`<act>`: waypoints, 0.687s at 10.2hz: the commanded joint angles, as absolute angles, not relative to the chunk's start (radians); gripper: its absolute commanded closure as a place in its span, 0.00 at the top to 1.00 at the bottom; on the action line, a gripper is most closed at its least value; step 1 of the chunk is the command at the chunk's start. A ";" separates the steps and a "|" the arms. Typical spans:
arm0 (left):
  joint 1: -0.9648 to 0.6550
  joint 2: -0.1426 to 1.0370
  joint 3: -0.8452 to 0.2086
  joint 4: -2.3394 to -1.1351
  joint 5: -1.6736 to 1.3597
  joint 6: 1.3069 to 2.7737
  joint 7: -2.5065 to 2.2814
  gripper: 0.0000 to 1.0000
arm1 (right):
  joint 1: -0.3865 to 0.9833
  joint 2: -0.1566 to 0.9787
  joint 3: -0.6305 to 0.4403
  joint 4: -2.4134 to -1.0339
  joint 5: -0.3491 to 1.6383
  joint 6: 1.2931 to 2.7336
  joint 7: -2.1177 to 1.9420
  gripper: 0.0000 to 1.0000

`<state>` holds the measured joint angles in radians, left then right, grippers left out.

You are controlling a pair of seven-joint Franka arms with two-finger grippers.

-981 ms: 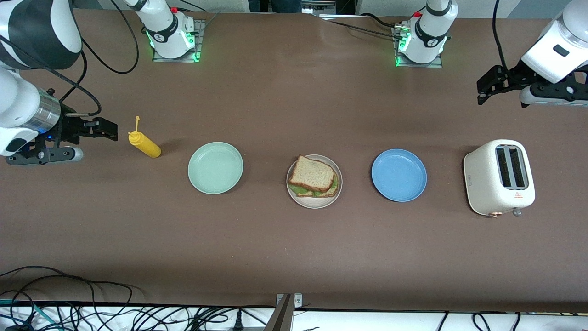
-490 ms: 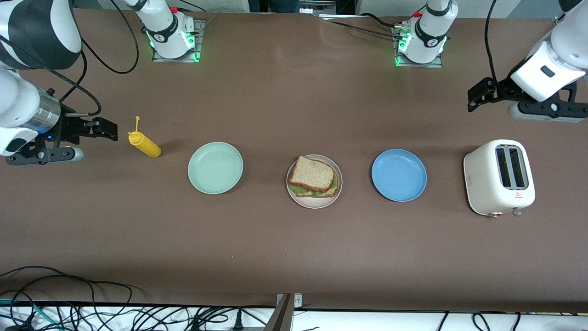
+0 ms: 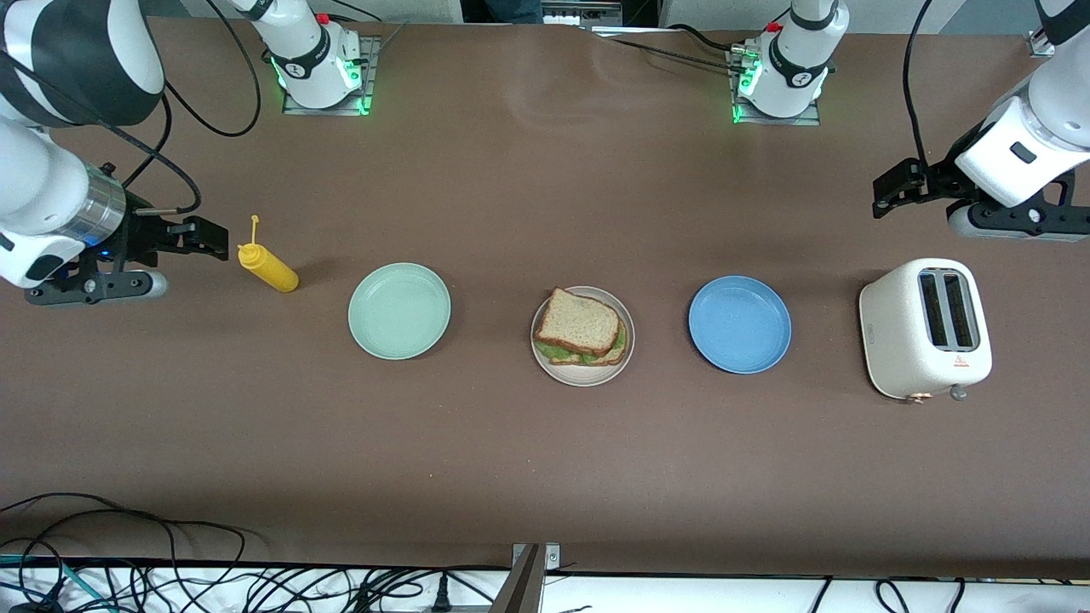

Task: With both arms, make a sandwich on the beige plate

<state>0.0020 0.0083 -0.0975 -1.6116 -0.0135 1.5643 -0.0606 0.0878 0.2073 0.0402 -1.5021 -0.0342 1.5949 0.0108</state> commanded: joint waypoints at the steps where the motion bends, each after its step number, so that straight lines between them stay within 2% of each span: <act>1: 0.014 0.017 -0.100 -1.585 -0.020 1.555 -0.069 1.00 | 0.092 0.186 0.043 -1.522 -0.020 1.609 0.031 1.00; 7: 0.014 0.015 -0.104 -1.589 -0.020 1.551 -0.064 1.00 | 0.092 0.187 0.043 -1.517 -0.020 1.608 0.034 1.00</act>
